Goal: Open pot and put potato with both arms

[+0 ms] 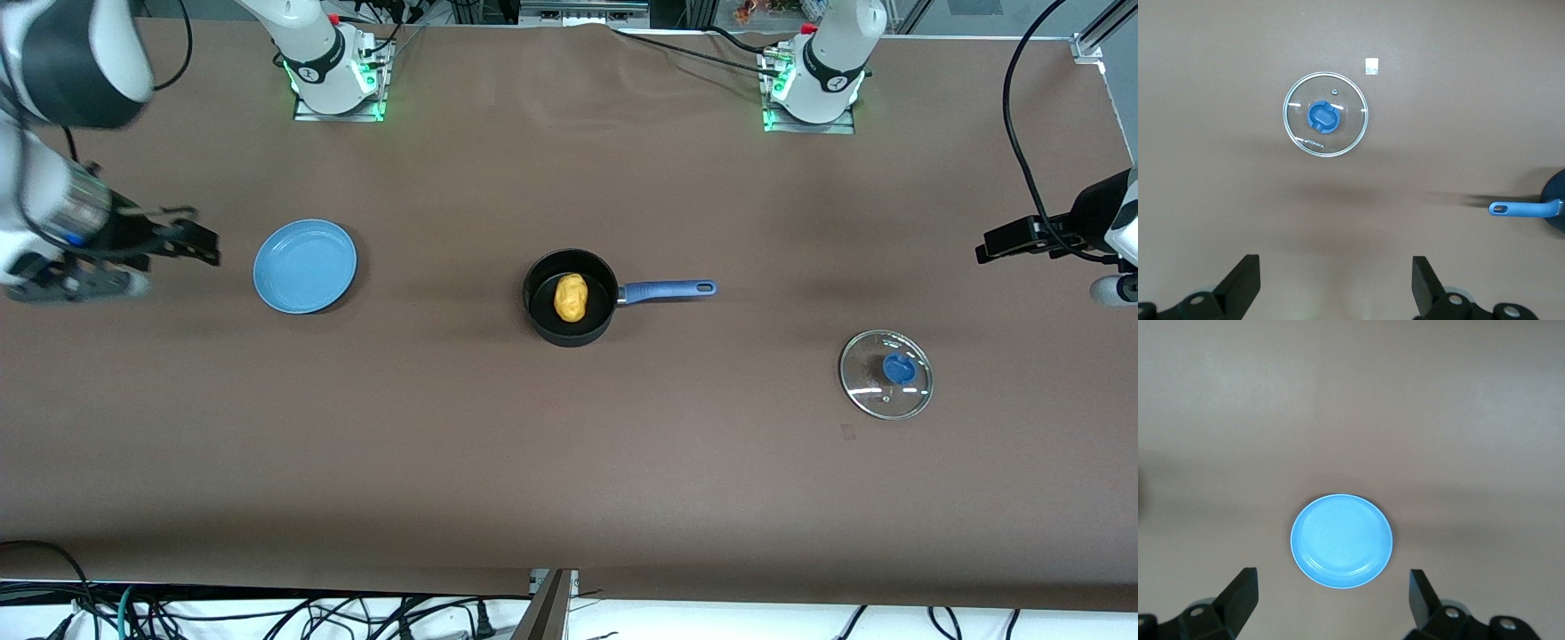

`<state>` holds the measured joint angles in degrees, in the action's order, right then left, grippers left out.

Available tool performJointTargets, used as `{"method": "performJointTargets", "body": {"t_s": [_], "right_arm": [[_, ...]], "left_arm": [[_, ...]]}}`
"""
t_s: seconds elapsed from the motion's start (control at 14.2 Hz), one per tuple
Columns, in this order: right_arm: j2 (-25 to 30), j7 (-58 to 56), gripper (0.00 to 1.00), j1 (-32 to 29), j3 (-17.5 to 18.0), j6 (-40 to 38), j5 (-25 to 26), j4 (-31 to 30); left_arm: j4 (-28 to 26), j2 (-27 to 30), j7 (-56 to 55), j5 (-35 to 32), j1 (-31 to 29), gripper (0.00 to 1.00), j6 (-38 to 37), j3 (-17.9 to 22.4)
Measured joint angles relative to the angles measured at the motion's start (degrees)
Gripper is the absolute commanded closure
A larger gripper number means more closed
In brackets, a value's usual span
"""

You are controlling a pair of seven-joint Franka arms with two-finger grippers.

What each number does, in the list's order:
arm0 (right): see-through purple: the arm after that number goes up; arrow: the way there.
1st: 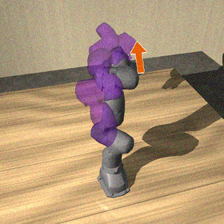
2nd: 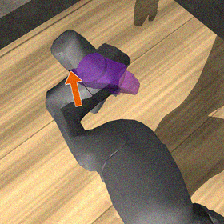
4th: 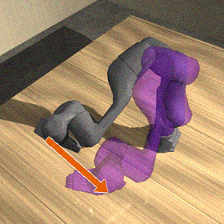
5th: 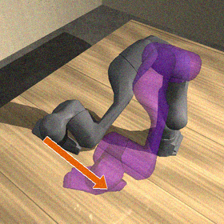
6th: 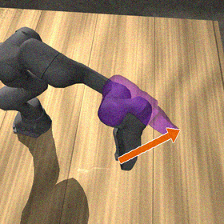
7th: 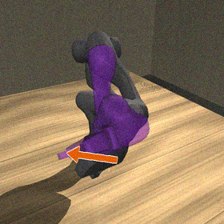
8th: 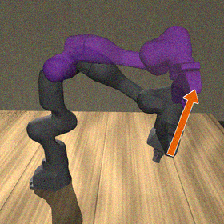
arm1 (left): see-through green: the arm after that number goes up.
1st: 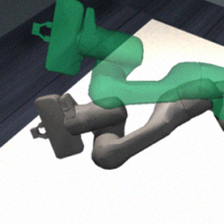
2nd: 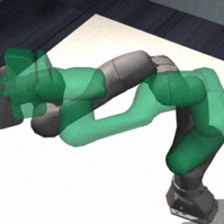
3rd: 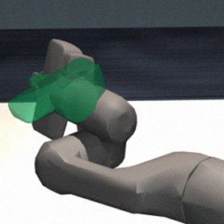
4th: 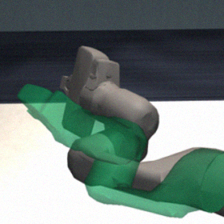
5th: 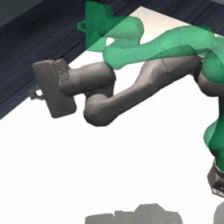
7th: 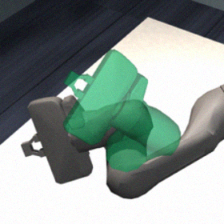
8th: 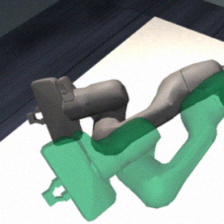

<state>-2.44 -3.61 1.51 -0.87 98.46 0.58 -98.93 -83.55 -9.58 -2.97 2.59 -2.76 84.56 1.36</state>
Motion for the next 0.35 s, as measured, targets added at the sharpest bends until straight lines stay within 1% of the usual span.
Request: {"method": "performJointTargets", "body": {"t_s": [0.07, 0.21, 0.35], "right_arm": [[1.85, 0.00, 0.00, -0.96, 0.44, -1.19, 0.00, -0.07], [4.36, 0.01, 0.00, -1.59, 0.12, -3.71, 0.01, -0.08], [4.83, 0.01, 0.00, -1.92, -0.04, -4.22, 0.01, -0.09]], "left_arm": [[0.00, 0.00, 0.00, -0.16, 0.00, 0.00, 0.00, -0.01], [0.00, 0.00, 0.00, -0.21, 0.00, 0.00, 0.00, -0.02], [0.00, 0.00, 0.00, -0.21, 0.04, 0.00, 0.00, -0.05]]}}
